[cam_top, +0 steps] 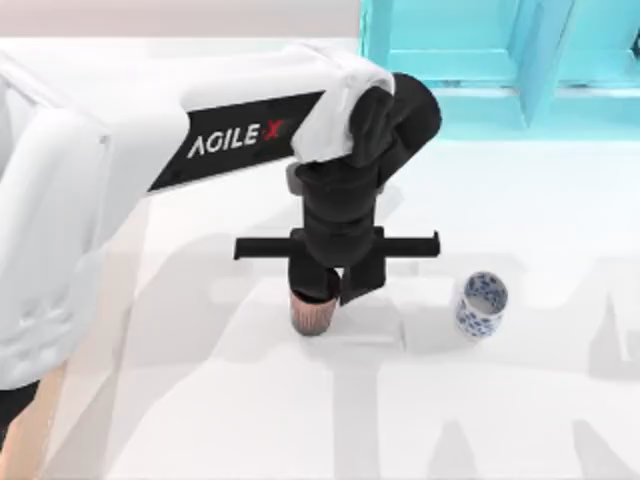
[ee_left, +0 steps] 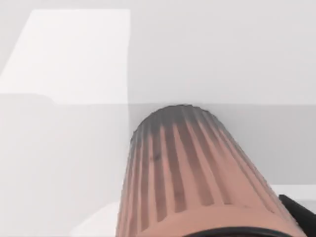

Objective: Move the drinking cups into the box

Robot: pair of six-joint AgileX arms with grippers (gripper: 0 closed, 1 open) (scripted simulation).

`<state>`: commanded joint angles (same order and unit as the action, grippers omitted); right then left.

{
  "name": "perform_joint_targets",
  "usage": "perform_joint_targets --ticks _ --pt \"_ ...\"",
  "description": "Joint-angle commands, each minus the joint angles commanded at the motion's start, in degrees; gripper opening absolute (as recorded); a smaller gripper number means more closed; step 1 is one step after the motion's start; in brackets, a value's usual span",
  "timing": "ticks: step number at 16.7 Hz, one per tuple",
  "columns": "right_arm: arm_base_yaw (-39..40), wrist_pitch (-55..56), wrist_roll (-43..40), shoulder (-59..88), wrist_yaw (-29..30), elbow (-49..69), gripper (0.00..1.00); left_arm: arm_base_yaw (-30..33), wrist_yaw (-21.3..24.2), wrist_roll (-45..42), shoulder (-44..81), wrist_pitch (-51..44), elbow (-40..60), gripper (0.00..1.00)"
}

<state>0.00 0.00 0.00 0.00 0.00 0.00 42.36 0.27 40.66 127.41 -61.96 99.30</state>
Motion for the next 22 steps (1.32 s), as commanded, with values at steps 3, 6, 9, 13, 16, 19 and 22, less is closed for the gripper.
perform_joint_targets --ticks 3,6,9,13,16,19,22 --pt "0.0 0.0 0.0 0.0 0.0 0.0 1.0 0.0 0.0 0.0 0.0 0.0 0.0 0.0" --pt "0.0 0.0 0.0 0.0 0.0 0.0 1.0 -0.1 0.0 -0.1 -0.1 -0.1 0.0 0.0" --pt "0.0 0.0 0.0 0.0 0.0 0.0 1.0 -1.7 -0.2 -2.1 -2.6 -2.3 -0.1 0.0" --pt "0.0 0.0 0.0 0.0 0.0 0.0 1.0 -5.9 -0.3 -6.6 -8.0 -8.7 -1.6 0.0" --pt "0.0 0.0 0.0 0.0 0.0 0.0 1.0 -9.5 -0.3 -9.7 -13.0 -12.7 -1.9 0.0" --pt "0.0 0.0 0.0 0.0 0.0 0.0 1.0 -11.7 -0.2 -11.5 -16.2 -14.5 -1.7 0.0" --pt "0.0 0.0 0.0 0.0 0.0 0.0 1.0 -11.8 -0.2 -11.5 -16.3 -14.6 -1.7 0.0"
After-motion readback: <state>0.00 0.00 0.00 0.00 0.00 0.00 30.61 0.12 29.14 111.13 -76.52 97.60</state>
